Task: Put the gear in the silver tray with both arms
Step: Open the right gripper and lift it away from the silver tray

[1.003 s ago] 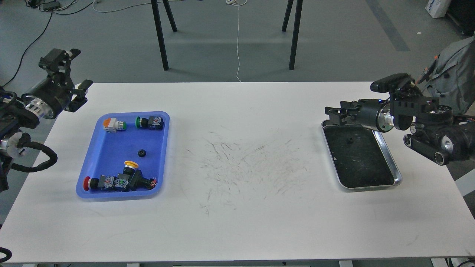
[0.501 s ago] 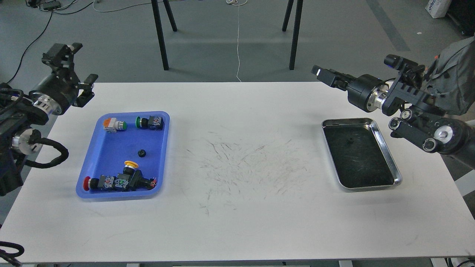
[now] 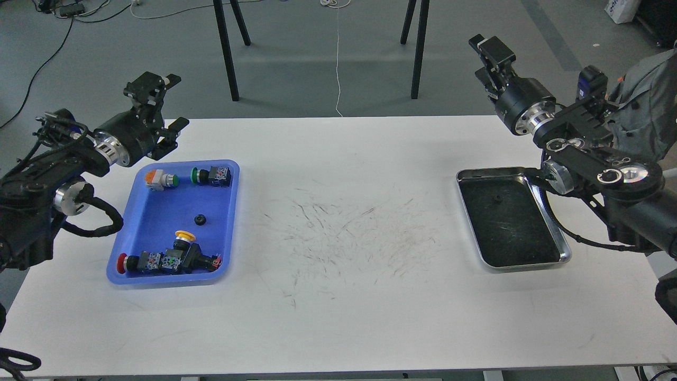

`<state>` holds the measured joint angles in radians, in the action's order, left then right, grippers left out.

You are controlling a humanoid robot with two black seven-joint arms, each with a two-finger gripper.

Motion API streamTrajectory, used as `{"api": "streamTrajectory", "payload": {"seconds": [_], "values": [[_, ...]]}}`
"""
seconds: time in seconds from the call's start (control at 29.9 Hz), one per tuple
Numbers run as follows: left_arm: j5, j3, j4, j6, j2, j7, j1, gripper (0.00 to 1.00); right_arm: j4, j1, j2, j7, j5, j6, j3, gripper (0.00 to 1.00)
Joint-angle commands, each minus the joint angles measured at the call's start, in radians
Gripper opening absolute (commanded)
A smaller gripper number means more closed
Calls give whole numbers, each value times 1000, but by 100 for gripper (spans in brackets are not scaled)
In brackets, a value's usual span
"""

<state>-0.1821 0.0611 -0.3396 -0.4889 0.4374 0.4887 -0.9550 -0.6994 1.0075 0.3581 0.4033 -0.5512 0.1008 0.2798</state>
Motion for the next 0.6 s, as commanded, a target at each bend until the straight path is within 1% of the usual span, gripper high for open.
{"api": "streamTrajectory", "payload": {"seconds": [0.0, 0.13, 0.2, 0.33, 0.43, 0.57], "values": [[10, 8, 16, 0, -15, 0, -22, 100, -2, -24, -22, 0, 4, 36, 24, 82], [15, 46, 33, 0, -51, 0, -21, 100, -5, -40, -44, 0, 4, 48, 41, 82], [15, 45, 47, 0, -46, 0, -16, 100, -6, -40, -47, 0, 4, 59, 41, 82], [15, 60, 74, 0, -88, 0, -16, 100, -8, -41, -48, 0, 4, 62, 39, 83], [15, 60, 77, 0, -83, 0, -21, 100, -12, -52, -47, 2, 4, 63, 39, 84], [13, 74, 48, 0, -37, 0, -15, 100, -12, -63, -48, 2, 4, 65, 41, 84]]}}
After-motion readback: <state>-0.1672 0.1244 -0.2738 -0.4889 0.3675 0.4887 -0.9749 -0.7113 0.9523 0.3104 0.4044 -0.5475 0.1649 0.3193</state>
